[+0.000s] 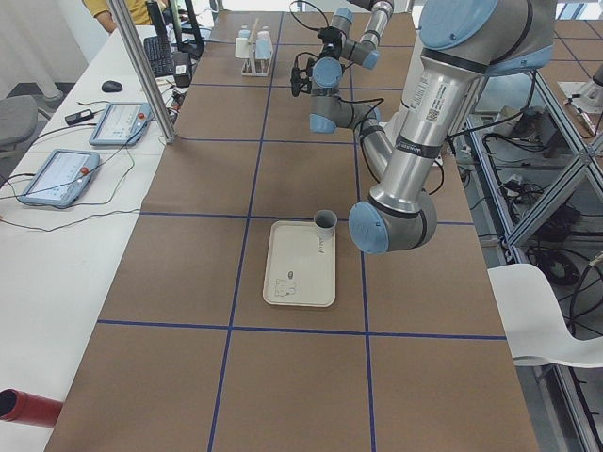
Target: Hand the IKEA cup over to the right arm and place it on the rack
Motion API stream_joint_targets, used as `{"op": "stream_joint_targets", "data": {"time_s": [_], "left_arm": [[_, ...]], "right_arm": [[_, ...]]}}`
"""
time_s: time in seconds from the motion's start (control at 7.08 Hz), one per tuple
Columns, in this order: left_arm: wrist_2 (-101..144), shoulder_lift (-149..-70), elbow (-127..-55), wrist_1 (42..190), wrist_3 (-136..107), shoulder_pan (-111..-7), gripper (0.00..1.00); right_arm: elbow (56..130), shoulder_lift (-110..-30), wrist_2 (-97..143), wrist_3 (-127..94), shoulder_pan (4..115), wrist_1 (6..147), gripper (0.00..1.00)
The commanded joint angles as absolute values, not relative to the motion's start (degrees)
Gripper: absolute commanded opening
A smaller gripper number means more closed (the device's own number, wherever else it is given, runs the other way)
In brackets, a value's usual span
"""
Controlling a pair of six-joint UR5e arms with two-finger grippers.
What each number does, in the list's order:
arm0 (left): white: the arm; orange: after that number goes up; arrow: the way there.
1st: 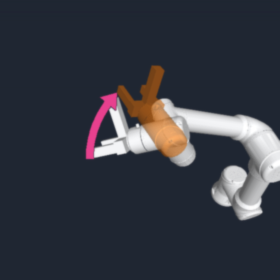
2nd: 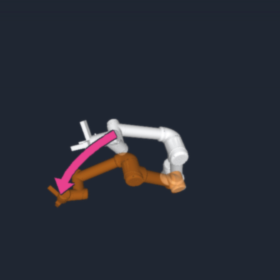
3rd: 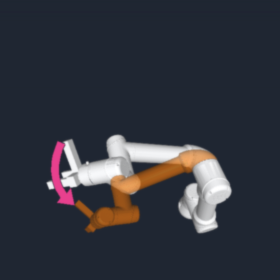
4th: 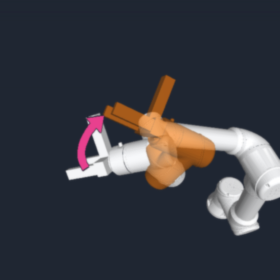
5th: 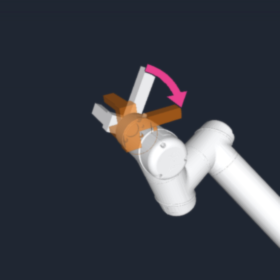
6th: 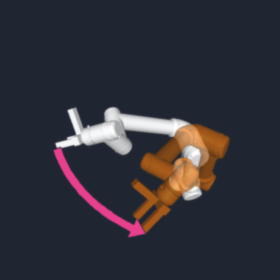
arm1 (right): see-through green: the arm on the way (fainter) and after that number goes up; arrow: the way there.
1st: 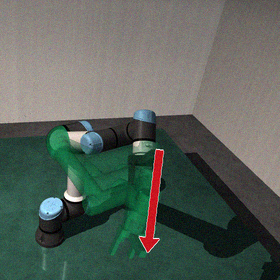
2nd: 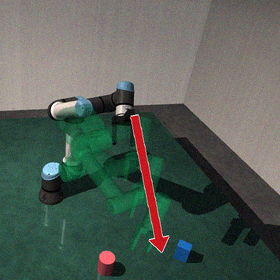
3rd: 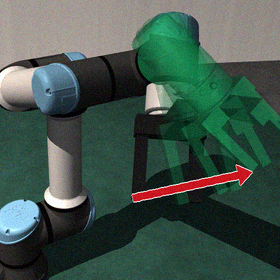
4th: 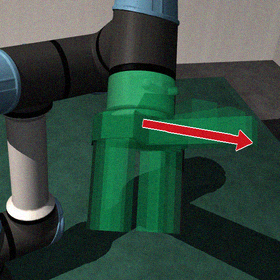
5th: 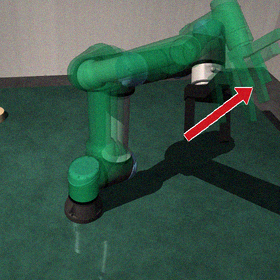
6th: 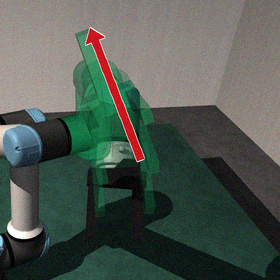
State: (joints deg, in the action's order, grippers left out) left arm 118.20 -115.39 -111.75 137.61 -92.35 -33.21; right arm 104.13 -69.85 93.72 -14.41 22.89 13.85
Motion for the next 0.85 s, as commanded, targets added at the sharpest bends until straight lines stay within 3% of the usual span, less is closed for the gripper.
{"op": "stream_joint_targets", "data": {"time_s": [0.0,0.42,0.71], "left_arm": [[118.2,-115.4,-112.3,137.6,-92.0,-33.4,0.99],[119.1,-114.3,-112.4,137.1,-91.3,-38.5,1.0],[118.7,-108.1,-112.7,137.0,-81.4,-40.1,1.0]], "right_arm": [[104.2,-70.2,93.6,-14.4,23.2,13.9,0.25],[104.4,-72.9,94.2,-14.4,26.2,15.4,0.12],[105.1,-76.3,95.8,-14.3,31.0,22.3,0.0]]}}
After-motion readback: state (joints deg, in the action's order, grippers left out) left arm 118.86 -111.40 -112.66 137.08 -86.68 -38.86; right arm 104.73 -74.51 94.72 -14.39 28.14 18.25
